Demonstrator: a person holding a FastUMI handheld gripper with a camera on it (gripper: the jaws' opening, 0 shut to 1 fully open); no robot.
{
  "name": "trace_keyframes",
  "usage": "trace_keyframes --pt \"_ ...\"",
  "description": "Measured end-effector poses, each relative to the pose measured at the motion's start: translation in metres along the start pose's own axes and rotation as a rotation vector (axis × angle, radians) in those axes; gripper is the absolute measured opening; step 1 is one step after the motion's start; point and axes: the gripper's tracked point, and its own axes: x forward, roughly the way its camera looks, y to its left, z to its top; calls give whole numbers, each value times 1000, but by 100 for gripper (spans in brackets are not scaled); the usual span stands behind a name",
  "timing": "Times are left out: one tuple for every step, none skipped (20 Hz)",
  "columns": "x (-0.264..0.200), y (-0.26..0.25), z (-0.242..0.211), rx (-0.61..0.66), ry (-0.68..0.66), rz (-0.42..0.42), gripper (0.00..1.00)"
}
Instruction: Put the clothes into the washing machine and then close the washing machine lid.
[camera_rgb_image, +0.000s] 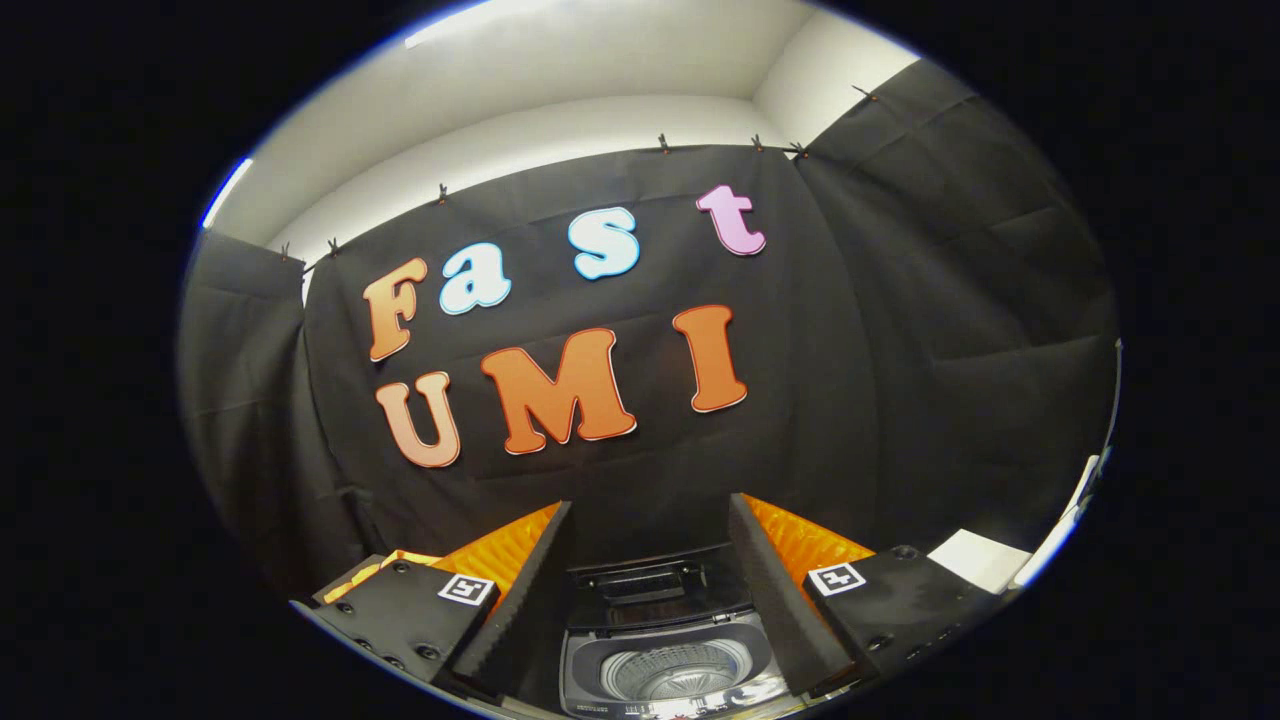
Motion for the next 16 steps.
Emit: trace_keyframes --pt "2 7 0 -5 -1 2 98" --pt "2 17 -1 -5 2 7 98" --pt "2 30 -6 -5 7 21 98" --pt "2 42 -11 -7 13 32 98" --pt "4 55 -17 -12 18 38 98" --pt "8 66 -22 -16 21 40 98" --pt "12 80 -27 -17 27 41 98" --pt "14 96 -35 -18 37 45 98" --pt "16 113 -43 -21 50 55 98" --pt "17 132 -50 -24 60 62 98" --pt "20 151 -58 -26 68 70 98" --pt "21 170 -66 -31 77 80 98" --pt "25 190 -78 -37 96 88 99" --pt "28 211 -91 -42 120 98 99" --pt "30 233 -102 -40 139 115 99" --pt "34 256 -112 -33 158 133 99"
